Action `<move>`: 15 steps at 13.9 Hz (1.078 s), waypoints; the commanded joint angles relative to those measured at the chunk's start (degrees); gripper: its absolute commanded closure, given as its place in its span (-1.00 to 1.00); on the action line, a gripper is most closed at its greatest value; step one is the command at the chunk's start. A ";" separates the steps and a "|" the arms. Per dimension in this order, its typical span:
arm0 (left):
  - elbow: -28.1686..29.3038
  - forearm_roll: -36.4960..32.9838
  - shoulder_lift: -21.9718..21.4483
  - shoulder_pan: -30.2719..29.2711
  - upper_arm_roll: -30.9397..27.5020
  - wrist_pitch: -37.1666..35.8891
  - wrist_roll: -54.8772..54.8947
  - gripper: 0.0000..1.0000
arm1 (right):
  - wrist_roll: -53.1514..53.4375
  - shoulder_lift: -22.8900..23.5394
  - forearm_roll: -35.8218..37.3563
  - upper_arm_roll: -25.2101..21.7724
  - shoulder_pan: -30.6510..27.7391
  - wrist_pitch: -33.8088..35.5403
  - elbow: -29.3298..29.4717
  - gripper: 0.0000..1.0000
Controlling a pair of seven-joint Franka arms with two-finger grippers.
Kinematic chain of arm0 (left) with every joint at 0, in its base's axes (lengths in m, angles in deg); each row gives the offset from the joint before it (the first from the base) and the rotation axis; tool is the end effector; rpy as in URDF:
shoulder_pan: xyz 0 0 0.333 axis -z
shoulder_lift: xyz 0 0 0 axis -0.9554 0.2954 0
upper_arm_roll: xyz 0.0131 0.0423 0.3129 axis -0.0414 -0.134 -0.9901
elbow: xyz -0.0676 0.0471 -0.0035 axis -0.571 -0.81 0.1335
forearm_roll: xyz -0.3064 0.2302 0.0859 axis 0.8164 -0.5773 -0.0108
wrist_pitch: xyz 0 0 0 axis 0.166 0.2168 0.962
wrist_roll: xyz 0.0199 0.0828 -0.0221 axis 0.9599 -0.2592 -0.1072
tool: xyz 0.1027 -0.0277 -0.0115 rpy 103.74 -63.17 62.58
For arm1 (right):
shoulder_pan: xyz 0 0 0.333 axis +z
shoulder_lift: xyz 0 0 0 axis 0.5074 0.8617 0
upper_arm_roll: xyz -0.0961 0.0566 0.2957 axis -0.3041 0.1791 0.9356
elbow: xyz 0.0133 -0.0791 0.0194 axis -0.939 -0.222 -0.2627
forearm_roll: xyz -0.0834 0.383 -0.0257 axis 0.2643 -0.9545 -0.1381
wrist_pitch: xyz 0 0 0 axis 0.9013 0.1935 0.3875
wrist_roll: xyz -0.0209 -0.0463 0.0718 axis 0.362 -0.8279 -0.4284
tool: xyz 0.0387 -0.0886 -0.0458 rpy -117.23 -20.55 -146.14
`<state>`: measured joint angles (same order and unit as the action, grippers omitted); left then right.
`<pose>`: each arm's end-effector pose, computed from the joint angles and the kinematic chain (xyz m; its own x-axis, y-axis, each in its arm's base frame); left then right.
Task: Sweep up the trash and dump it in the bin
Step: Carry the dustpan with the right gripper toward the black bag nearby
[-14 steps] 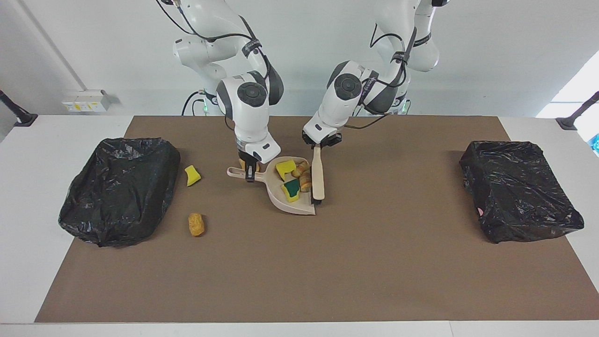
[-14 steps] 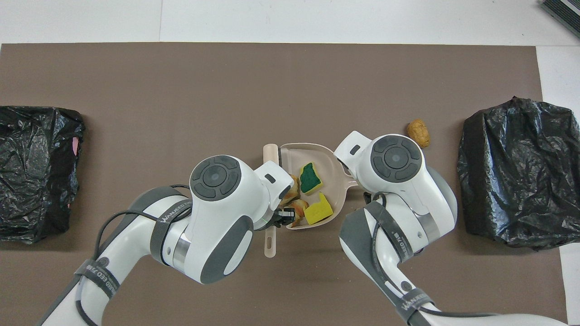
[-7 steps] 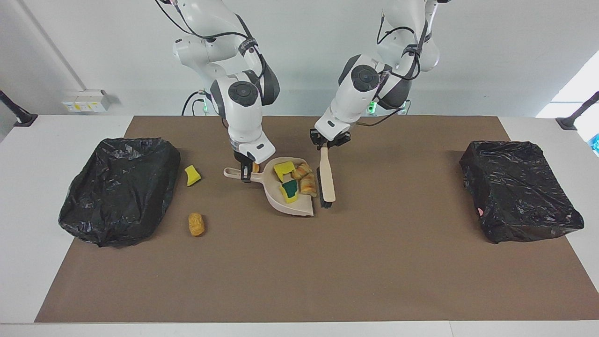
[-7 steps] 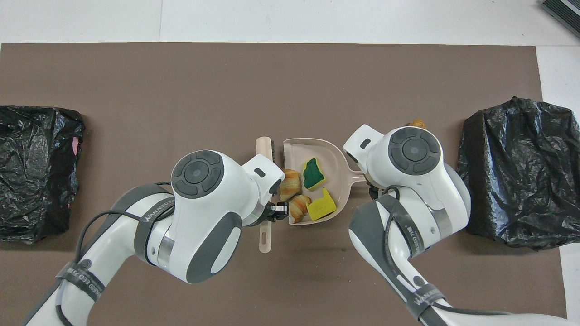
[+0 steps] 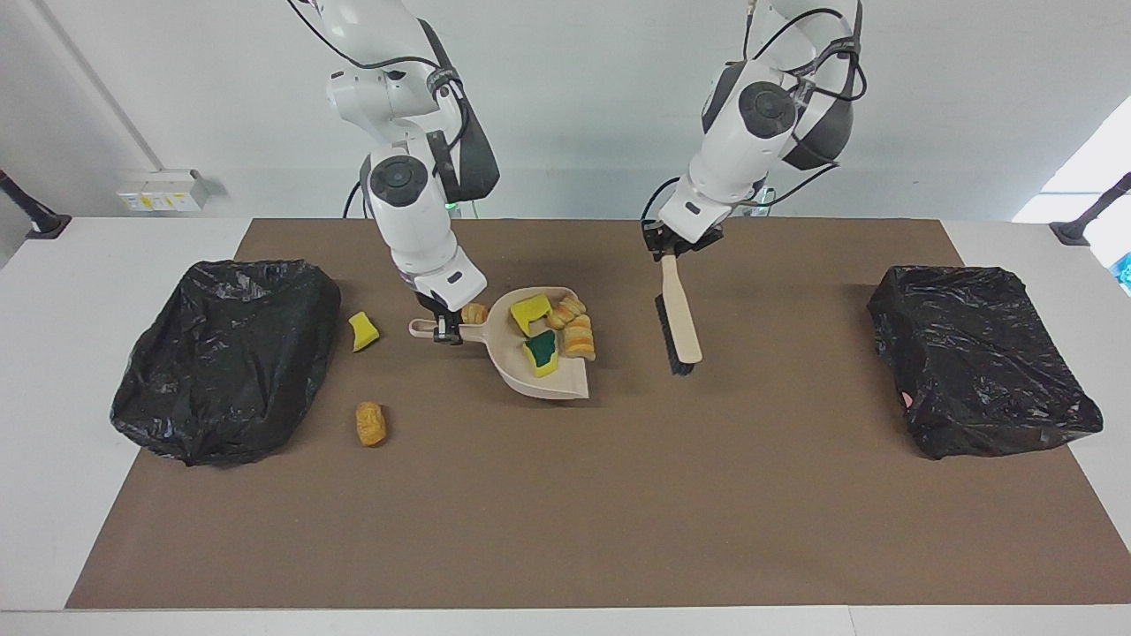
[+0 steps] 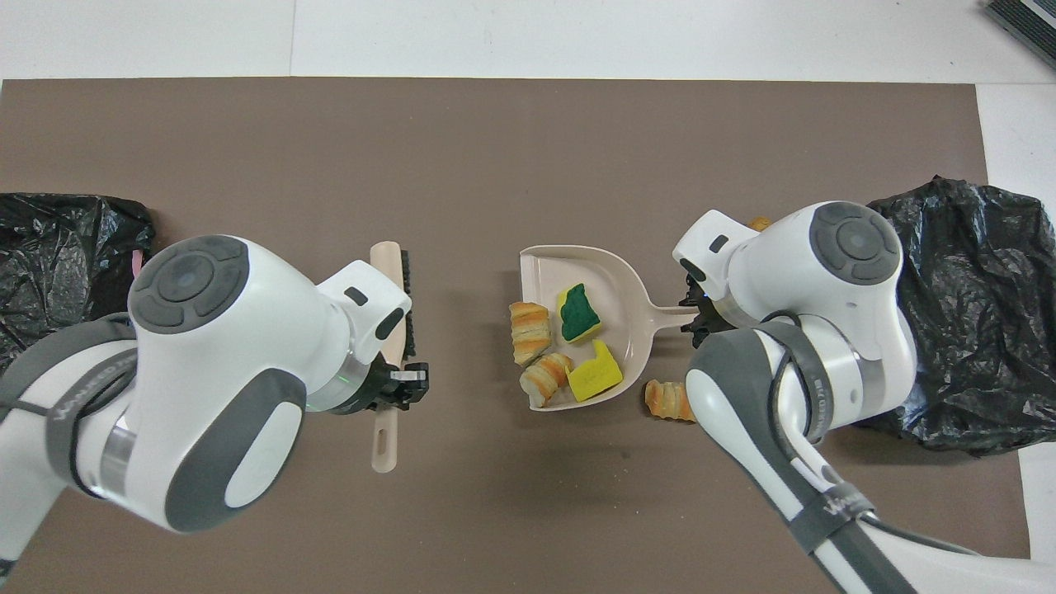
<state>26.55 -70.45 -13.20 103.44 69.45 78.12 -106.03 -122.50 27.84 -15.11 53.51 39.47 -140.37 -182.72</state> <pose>0.4462 -0.2563 0.4948 0.9716 0.0284 -0.2351 0.0517 -0.9943 0.0935 0.5572 0.1479 0.3932 -0.0180 0.9930 0.1165 0.9989 0.0228 -0.0401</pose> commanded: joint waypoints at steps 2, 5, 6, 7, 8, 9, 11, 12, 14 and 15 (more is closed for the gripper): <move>9.57 -5.83 -7.40 1.89 1.56 0.68 -2.48 1.00 | -13.86 -0.58 -12.03 0.48 -5.10 0.18 -0.48 1.00; 17.94 -5.85 -12.52 5.22 4.28 9.46 -10.54 1.00 | -17.40 -0.32 -15.11 0.57 -6.07 0.01 -0.04 1.00; 18.13 -5.85 -11.83 7.93 4.29 10.70 -14.58 1.00 | -17.84 -0.32 -16.87 0.57 -5.90 0.01 -0.04 1.00; 18.74 -5.85 -11.12 10.66 4.29 11.84 -16.36 1.00 | -17.85 -0.06 -17.06 0.57 -5.72 0.09 0.39 1.00; 19.97 -5.77 -9.90 13.38 4.29 14.38 -18.12 1.00 | -17.85 0.12 -16.98 0.48 -5.46 0.27 0.92 1.00; 21.11 -5.76 -8.32 16.20 4.29 17.89 -21.27 1.00 | -17.50 0.12 -16.37 0.48 -5.20 0.36 1.79 1.00; 22.17 -5.68 -6.90 17.72 4.38 21.87 -23.14 1.00 | -17.06 0.12 -15.83 0.39 -5.11 1.58 3.55 1.00; 22.26 -5.59 -6.55 18.15 4.47 21.88 -23.14 1.00 | -16.97 0.12 -15.22 0.30 -5.11 2.29 4.26 1.00; 22.88 -4.45 -5.06 20.35 4.38 23.80 -23.14 1.00 | -16.80 0.12 -12.85 0.30 -5.63 3.25 5.75 1.00; 22.88 -4.27 -3.66 20.96 4.38 25.29 -23.40 1.00 | -16.79 0.12 -12.67 0.30 -5.98 4.13 6.54 1.00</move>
<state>48.36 -74.83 -18.01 122.10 74.78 100.23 -128.30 -138.61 27.91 -28.81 53.65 34.56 -138.91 -178.50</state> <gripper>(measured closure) 0.740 0.692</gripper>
